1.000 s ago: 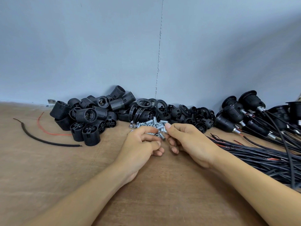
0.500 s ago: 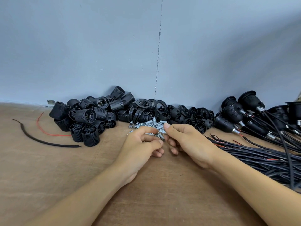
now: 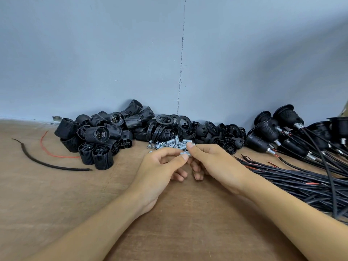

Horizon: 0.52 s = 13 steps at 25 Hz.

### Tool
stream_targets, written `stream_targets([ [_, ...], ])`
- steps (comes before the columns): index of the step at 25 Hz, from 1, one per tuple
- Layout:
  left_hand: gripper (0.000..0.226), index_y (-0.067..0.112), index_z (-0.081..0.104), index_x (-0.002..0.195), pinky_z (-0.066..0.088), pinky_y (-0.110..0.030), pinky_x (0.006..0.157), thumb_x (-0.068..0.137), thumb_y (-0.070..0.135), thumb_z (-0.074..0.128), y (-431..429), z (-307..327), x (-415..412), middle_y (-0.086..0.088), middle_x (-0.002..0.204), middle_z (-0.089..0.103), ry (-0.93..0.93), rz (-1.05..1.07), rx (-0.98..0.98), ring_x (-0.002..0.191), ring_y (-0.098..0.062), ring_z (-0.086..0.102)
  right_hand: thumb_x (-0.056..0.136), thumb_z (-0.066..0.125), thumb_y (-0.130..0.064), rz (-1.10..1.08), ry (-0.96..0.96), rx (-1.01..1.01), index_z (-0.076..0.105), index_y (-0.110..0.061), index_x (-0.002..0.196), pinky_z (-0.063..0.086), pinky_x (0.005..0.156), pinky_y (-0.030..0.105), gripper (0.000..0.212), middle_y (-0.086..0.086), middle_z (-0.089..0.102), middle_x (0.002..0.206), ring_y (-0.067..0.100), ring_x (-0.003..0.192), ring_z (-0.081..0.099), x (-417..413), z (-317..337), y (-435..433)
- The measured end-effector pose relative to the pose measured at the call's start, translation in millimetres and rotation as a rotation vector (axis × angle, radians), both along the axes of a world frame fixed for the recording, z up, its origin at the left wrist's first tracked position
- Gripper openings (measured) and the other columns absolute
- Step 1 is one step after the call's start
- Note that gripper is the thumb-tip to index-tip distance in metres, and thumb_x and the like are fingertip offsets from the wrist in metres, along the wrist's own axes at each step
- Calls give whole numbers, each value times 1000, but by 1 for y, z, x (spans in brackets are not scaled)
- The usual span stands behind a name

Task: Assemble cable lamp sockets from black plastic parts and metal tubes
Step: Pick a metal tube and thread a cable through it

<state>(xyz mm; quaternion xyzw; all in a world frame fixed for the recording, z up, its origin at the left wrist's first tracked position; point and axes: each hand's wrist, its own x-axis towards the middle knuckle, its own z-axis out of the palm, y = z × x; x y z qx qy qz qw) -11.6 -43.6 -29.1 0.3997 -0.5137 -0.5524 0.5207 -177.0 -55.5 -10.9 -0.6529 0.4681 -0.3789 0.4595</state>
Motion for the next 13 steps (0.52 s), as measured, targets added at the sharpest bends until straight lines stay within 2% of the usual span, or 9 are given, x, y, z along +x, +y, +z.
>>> stream_targets([
  [3,16,2,70,104,56,-26,60,88,5,74,0,1,1,-11,84,77,68,23,30,68,-20,70,104,51,-33,-132,10,-68,65,-12,86,50,61,31,31,1,64,69,18,61,63,-4,5,-5],
  [6,13,3,67,102,57,-26,62,89,1,71,0,2,1,-10,90,79,103,34,27,75,-23,74,101,57,-16,-338,-163,-171,66,-13,95,52,64,31,10,-3,67,68,13,63,65,-11,14,-12],
  [8,13,5,63,101,55,-24,59,90,0,69,0,3,1,-9,94,79,103,23,24,73,-22,74,97,60,-14,-476,-232,-253,66,-19,93,54,70,34,9,-7,69,66,13,68,66,-20,21,-17],
  [9,13,6,63,102,54,-23,57,91,0,68,0,4,1,-9,94,79,96,17,21,71,-21,73,95,61,-16,-547,-133,-316,67,-22,93,55,76,35,9,-8,71,73,13,74,67,-27,23,-19],
  [11,13,7,67,103,51,-23,55,91,2,68,0,4,1,-10,92,79,78,13,11,66,-18,68,91,64,-19,-653,364,-409,69,-24,102,51,92,40,13,-3,68,101,17,96,64,-44,21,-22],
  [12,13,7,68,103,49,-22,55,91,3,69,1,3,1,-11,91,79,74,13,4,64,-16,66,89,66,-21,-664,631,-395,68,-24,112,46,98,42,23,1,62,115,23,108,58,-51,17,-22],
  [13,13,7,69,104,49,-22,54,91,4,69,0,3,1,-11,91,79,72,15,-1,63,-16,65,89,67,-24,-661,808,-348,66,-23,121,42,101,44,32,5,55,125,28,117,51,-55,12,-22],
])
